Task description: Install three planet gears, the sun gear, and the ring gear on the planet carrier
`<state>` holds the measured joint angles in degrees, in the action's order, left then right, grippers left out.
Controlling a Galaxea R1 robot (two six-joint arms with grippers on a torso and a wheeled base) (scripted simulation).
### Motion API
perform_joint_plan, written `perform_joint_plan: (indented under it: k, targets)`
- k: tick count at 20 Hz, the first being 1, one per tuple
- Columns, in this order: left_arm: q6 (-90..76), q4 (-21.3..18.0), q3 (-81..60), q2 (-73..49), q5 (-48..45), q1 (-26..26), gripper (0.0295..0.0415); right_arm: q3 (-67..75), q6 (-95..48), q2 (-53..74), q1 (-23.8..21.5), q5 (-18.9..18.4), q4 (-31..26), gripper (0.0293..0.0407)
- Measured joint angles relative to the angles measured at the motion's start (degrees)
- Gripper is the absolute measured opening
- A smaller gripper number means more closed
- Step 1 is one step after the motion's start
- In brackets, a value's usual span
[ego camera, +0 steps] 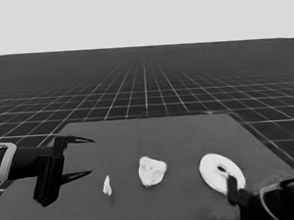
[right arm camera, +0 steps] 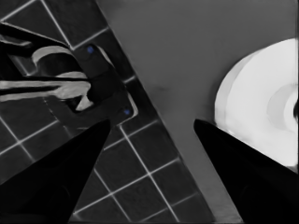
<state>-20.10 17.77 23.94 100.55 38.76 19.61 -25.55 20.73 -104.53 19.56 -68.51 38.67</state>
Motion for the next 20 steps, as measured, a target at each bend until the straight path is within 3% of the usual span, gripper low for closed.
perform_joint_plan:
  k: [4,5,6,7,10,14,16,20]
  targets:
    - [0.0,0.0,0.0,0.0,0.0,0.0,0.0385,3.0,-2.3,3.3,0.7,0.8,1.1,0.0385]
    - [0.0,0.0,0.0,0.0,0.0,0.0,0.0385,-9.0,14.1,-1.0,-15.2,-4.3,-19.7,0.0396]
    - [0.0,0.0,0.0,0.0,0.0,0.0,0.0385,-21.3,22.1,-6.4,-20.8,-9.0,-26.8,0.0393]
    - [0.0,0.0,0.0,0.0,0.0,0.0,0.0385,-30.0,26.3,-10.5,-22.2,-12.2,-29.5,0.0389]
    - [0.0,0.0,0.0,0.0,0.0,0.0,0.0385,-41.9,30.2,-16.2,-22.9,-15.9,-31.9,0.0385]
    - [0.0,0.0,0.0,0.0,0.0,0.0,0.0385,-45.0,30.9,-17.8,-22.9,-16.8,-32.4,0.0385]
    - [0.0,0.0,0.0,0.0,0.0,0.0,0.0385,-48.3,30.3,-19.5,-14.5,-11.4,-25.9,0.0385]
    - [0.0,0.0,0.0,0.0,0.0,0.0,0.0385,-51.2,29.7,-21.1,-10.7,-8.8,-23.3,0.0385]
